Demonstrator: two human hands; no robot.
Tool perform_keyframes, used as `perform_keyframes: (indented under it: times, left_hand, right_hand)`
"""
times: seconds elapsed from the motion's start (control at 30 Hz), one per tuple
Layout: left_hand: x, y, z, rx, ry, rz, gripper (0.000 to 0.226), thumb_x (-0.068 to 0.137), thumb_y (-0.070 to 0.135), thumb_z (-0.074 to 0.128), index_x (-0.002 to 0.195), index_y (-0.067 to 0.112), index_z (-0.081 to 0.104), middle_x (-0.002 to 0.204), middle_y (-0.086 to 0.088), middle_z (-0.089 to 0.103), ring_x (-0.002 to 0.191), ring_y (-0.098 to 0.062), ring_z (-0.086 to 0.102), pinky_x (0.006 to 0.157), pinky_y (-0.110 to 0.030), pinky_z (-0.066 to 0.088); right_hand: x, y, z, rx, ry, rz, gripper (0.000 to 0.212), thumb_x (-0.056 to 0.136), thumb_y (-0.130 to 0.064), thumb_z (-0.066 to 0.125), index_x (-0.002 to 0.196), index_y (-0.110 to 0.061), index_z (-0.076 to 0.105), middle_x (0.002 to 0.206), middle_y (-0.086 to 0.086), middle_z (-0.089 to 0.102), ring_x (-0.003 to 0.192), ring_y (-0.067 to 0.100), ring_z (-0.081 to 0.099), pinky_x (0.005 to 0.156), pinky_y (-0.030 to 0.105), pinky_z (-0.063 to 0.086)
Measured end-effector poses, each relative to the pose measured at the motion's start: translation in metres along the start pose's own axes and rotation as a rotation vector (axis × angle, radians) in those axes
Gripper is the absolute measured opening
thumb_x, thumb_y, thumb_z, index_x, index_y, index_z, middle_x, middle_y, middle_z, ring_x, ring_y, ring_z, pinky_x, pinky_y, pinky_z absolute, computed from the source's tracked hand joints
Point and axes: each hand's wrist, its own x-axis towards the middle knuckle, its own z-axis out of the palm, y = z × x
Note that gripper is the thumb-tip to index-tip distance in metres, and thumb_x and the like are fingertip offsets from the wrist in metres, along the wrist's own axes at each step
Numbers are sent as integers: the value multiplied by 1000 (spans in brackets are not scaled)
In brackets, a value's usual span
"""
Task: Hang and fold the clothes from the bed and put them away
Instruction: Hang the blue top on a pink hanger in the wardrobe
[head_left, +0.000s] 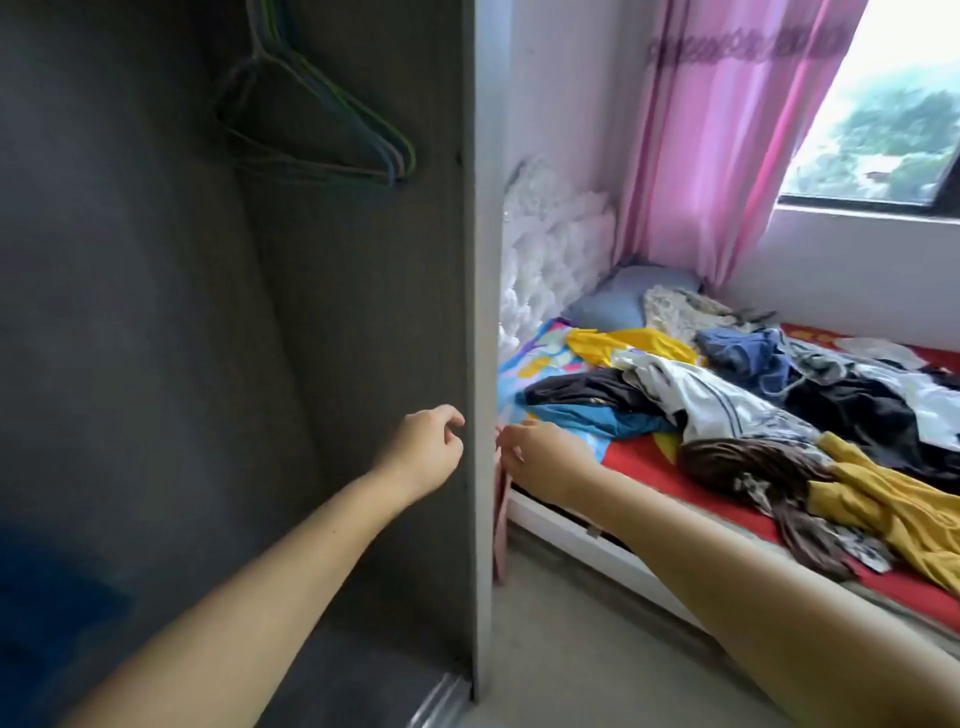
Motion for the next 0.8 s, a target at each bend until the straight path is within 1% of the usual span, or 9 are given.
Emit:
perform_keyframes:
  times: [0.07, 0.17, 0.27, 0.37, 0.43, 0.57, 0.7, 0.73, 0.8]
  left_hand:
    - [10, 39, 51, -29, -117, 59, 27, 90, 15, 48, 110, 17, 66, 109, -7, 67, 103, -28, 61, 87, -35, 49]
    - [22, 94, 118, -57, -256, 110, 33, 89, 15, 47, 118, 19, 61, 110, -4, 65, 102, -23, 59, 88, -33, 48]
    - [32, 148, 180, -92, -381, 146, 33, 90, 16, 46, 120, 20, 59, 94, 0, 65, 89, -21, 61, 79, -33, 49]
    - [40, 187, 229, -85, -482, 201, 32, 90, 17, 45, 119, 20, 58, 86, 1, 63, 83, -21, 61, 77, -37, 50]
    - [48, 202, 254, -72, -512, 241, 32, 89, 16, 45, 118, 19, 59, 85, 4, 62, 83, -19, 61, 78, -36, 51]
    - [77, 224, 301, -41, -599, 288, 31, 92, 17, 43, 120, 20, 57, 81, 12, 57, 79, -13, 59, 76, -36, 52]
    - [124, 235, 342, -47, -667, 301, 30, 94, 18, 42, 121, 20, 55, 77, 8, 58, 65, -12, 55, 61, -30, 45]
    - [141, 238, 352, -37, -679, 309, 30, 94, 18, 43, 121, 20, 55, 82, 6, 59, 67, -12, 56, 61, -30, 45]
    - [172, 247, 368, -5, -700, 336, 31, 93, 18, 44, 121, 20, 57, 98, 2, 63, 83, -14, 59, 70, -29, 46]
  right_hand:
    - [-32, 65, -1, -26, -30, 99, 30, 97, -26, 40, 115, -19, 62, 117, 6, 60, 105, 30, 60, 80, 36, 49]
    - [-84, 154, -4, -34, -77, 251, 28, 97, -26, 41, 115, -17, 62, 114, 5, 63, 105, 28, 60, 85, 36, 50]
    - [-140, 245, -9, -43, -87, 420, 30, 97, -29, 41, 117, -17, 61, 115, 3, 65, 105, 25, 60, 85, 34, 51]
    - [-180, 308, -10, -5, -92, 565, 28, 96, -33, 40, 110, -21, 62, 104, -2, 69, 92, 21, 66, 77, 32, 53]
    - [-194, 338, -6, 15, -88, 641, 27, 96, -30, 40, 106, -21, 63, 102, -2, 69, 89, 19, 66, 76, 32, 54]
    - [-199, 386, 9, 43, -95, 746, 26, 94, -30, 42, 106, -20, 63, 103, -1, 68, 93, 21, 62, 77, 35, 54]
    - [-179, 431, 18, 62, -89, 814, 25, 95, -30, 42, 110, -20, 61, 106, 0, 65, 94, 20, 61, 74, 32, 52]
    - [-172, 444, 20, 73, -73, 839, 25, 95, -29, 42, 110, -20, 61, 105, 0, 65, 92, 20, 61, 72, 32, 52]
    - [-159, 464, 21, 101, -56, 899, 24, 95, -28, 43, 108, -21, 61, 104, 0, 66, 90, 19, 61, 72, 32, 51]
